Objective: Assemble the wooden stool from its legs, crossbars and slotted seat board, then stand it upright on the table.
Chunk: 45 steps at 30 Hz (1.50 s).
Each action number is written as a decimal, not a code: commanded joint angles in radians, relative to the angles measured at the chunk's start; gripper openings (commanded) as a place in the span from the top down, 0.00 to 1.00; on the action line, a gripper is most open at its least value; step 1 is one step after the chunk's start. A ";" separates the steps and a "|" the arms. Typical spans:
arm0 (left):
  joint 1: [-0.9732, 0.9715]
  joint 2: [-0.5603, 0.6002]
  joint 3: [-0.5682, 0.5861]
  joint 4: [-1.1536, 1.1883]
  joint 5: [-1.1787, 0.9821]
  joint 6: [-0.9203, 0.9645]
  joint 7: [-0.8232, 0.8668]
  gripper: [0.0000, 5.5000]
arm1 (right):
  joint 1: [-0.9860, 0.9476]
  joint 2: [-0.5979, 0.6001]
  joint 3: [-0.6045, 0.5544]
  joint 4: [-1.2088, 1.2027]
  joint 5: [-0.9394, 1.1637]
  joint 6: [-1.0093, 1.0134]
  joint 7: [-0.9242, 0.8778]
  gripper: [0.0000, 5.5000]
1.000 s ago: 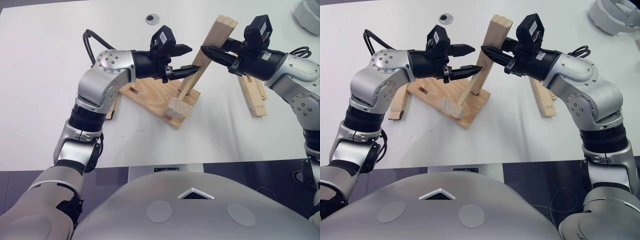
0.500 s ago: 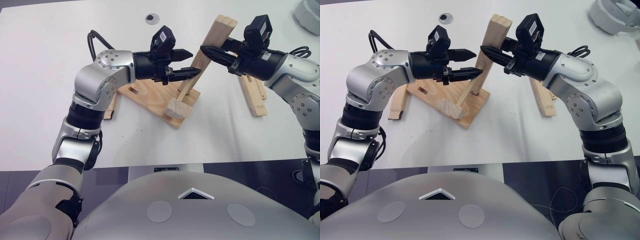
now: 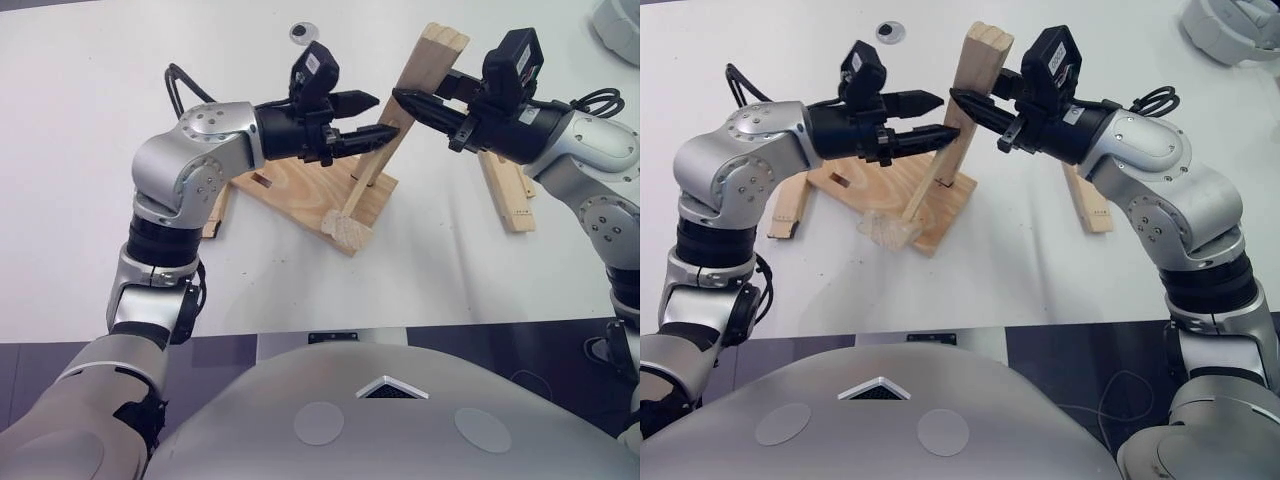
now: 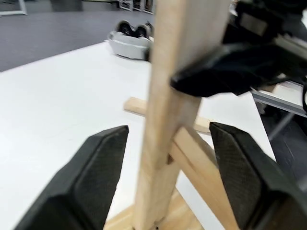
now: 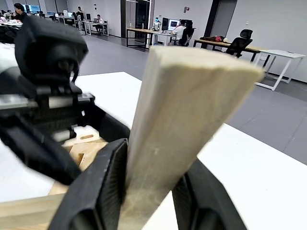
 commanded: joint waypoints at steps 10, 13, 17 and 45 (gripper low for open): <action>0.273 0.049 0.398 -0.237 0.001 -0.096 0.251 0.43 | 0.449 0.056 -0.202 -0.019 -0.028 0.307 -0.517 0.77; 0.310 0.041 0.386 -0.219 0.050 -0.138 0.286 0.43 | 0.506 0.078 -0.239 -0.075 -0.044 0.303 -0.594 0.77; 0.320 0.038 0.344 -0.212 0.104 -0.164 0.322 0.43 | 0.567 0.082 -0.259 -0.140 -0.013 0.322 -0.648 0.77; 0.406 -0.071 0.292 -0.358 0.161 -0.198 0.505 0.43 | 0.592 0.054 -0.498 -0.153 0.089 -0.025 0.291 0.53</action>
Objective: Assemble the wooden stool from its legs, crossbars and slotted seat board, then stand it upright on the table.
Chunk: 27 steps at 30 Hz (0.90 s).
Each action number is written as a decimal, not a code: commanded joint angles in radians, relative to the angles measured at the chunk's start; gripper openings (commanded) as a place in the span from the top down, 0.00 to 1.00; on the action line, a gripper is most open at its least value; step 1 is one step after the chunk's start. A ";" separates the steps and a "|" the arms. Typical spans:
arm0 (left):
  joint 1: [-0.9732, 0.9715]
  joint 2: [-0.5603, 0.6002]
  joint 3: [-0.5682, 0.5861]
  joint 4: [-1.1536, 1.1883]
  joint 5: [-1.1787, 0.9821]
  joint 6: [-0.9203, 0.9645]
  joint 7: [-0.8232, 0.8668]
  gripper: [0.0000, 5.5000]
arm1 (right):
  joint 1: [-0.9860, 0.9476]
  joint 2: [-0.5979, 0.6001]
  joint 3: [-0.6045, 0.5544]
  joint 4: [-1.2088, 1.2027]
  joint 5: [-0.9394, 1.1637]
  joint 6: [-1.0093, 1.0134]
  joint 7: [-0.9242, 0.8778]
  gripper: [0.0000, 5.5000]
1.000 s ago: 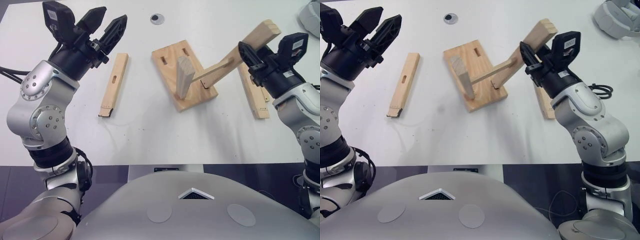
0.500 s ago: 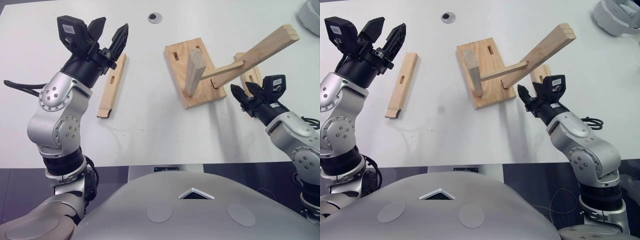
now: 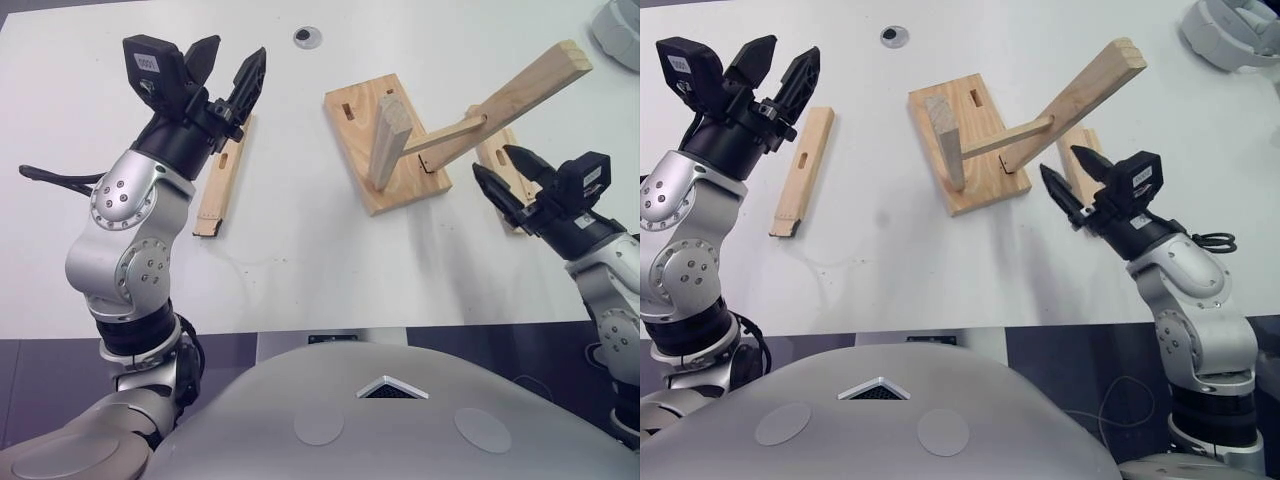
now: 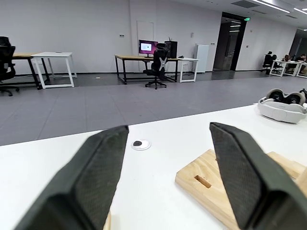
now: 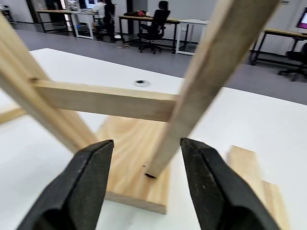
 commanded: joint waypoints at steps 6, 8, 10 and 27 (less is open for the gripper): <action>-0.022 -0.028 0.049 0.067 0.052 -0.083 0.048 0.43 | -0.431 0.080 0.111 -0.075 0.276 0.254 -0.201 0.53; -0.039 -0.029 0.043 0.086 0.059 -0.093 0.046 0.43 | -0.527 0.148 0.168 -0.099 0.247 0.281 -0.326 0.53; -0.054 -0.033 0.034 0.097 0.064 -0.099 0.048 0.43 | -0.575 0.192 0.195 -0.123 0.198 0.290 -0.420 0.53; -0.081 -0.048 0.033 0.103 0.061 -0.085 0.054 0.43 | -0.309 0.328 0.242 0.031 0.083 0.531 -0.598 0.53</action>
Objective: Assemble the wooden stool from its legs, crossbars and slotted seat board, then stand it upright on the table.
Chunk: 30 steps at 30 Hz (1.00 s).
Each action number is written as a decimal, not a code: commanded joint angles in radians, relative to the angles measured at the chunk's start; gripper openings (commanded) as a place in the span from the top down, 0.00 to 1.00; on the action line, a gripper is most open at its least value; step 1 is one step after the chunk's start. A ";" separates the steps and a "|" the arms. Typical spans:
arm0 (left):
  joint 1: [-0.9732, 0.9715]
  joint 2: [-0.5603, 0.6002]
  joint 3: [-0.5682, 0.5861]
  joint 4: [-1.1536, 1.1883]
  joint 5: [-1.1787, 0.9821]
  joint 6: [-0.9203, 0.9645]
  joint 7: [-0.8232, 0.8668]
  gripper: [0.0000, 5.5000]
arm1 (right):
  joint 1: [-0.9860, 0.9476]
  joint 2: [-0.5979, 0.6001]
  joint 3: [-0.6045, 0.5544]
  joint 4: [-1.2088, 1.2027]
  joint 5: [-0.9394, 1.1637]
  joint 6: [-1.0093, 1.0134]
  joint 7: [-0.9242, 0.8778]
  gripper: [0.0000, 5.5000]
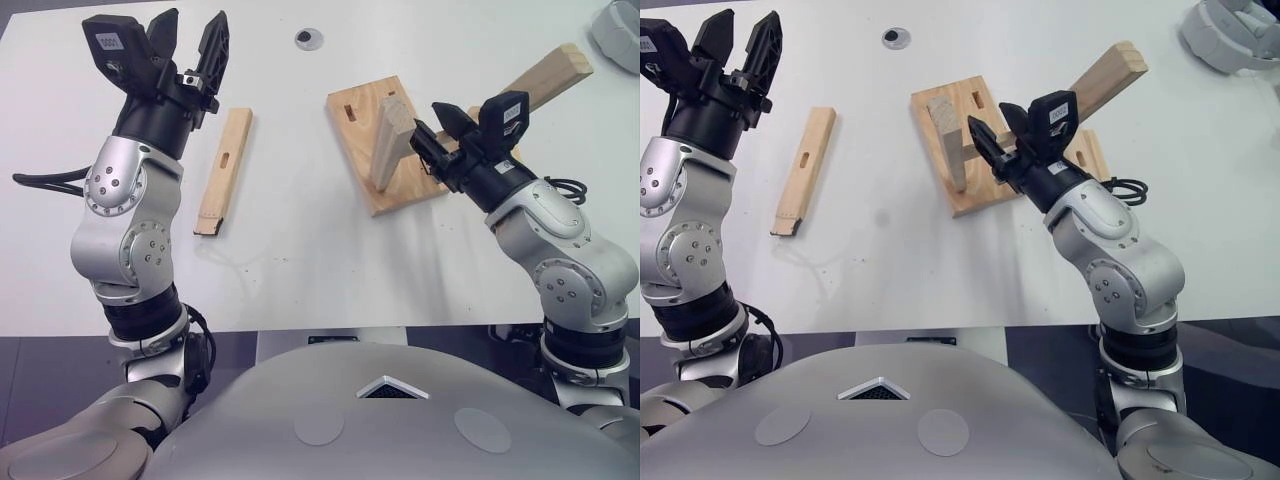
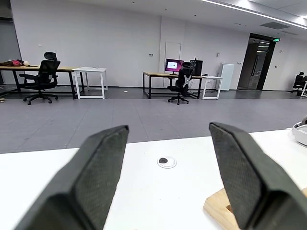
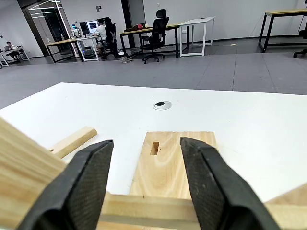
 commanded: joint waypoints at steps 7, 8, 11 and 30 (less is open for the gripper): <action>0.002 -0.013 -0.011 -0.005 0.013 0.007 0.024 0.43 | -0.062 0.005 -0.008 -0.004 0.004 0.026 0.064 0.53; -0.002 -0.015 -0.020 -0.009 0.018 0.009 0.029 0.43 | -0.110 -0.014 -0.002 -0.019 -0.033 -0.020 0.106 0.53; -0.024 -0.025 -0.065 -0.025 0.042 0.014 0.048 0.43 | -0.260 -0.015 -0.055 -0.011 -0.055 -0.094 0.161 0.53; -0.150 -0.117 -0.242 -0.159 0.223 0.151 0.197 0.43 | -0.323 -0.185 -0.238 0.401 -0.274 -0.050 0.229 0.53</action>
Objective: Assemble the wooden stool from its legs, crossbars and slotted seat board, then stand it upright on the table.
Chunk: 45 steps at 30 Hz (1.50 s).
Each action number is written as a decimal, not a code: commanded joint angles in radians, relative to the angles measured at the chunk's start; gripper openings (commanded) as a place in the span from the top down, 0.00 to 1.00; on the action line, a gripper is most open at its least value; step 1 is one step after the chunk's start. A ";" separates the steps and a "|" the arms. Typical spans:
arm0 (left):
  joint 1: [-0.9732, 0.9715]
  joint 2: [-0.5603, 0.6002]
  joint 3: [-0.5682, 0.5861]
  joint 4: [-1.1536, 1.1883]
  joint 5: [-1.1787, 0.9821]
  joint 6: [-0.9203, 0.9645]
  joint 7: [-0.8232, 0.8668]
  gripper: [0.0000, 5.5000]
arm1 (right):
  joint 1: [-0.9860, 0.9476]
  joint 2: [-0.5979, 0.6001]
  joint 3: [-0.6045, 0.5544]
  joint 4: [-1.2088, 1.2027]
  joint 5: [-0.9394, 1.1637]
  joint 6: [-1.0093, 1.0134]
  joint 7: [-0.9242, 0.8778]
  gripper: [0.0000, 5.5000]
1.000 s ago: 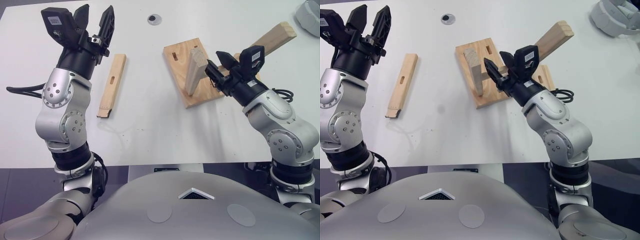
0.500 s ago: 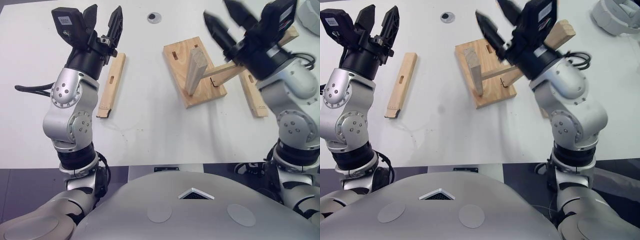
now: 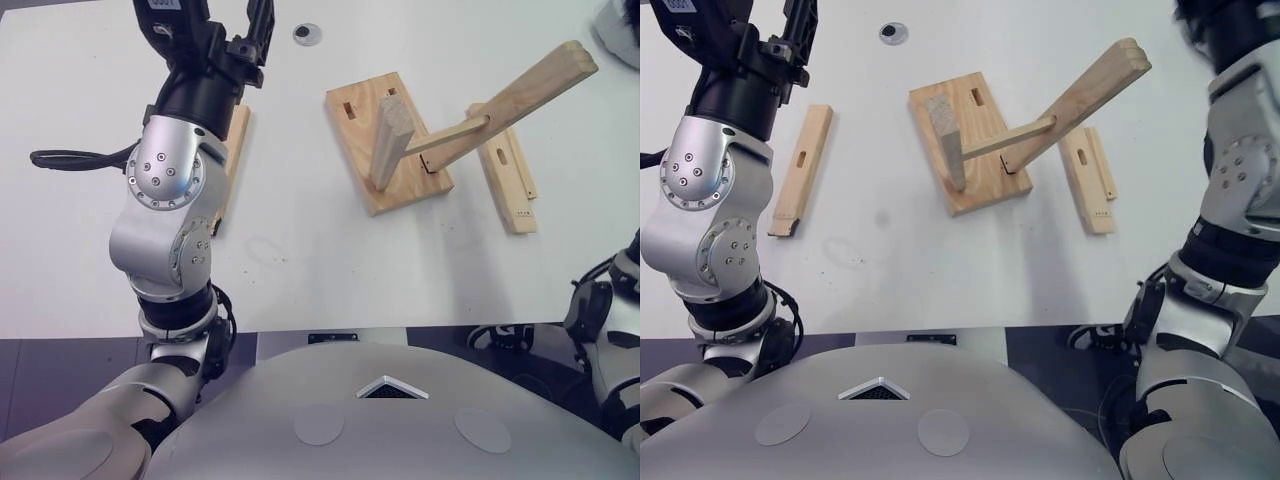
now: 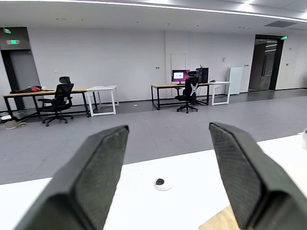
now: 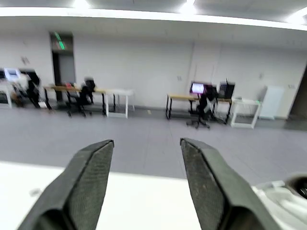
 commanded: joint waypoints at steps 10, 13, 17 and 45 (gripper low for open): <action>-0.007 0.015 0.019 -0.034 0.020 0.062 -0.008 0.43 | 0.114 0.013 0.105 -0.190 -0.003 0.040 0.131 0.53; -0.008 0.029 0.030 -0.036 0.023 0.063 -0.013 0.43 | 0.102 0.051 0.100 -0.203 0.010 0.046 0.112 0.53; -0.022 0.038 0.036 -0.044 0.020 0.070 -0.016 0.43 | 0.102 0.099 0.102 -0.242 0.025 0.050 0.096 0.53; 0.515 0.622 0.289 -0.334 -0.661 -0.372 0.656 0.43 | -0.001 0.007 -0.053 -0.273 0.105 0.179 0.060 0.53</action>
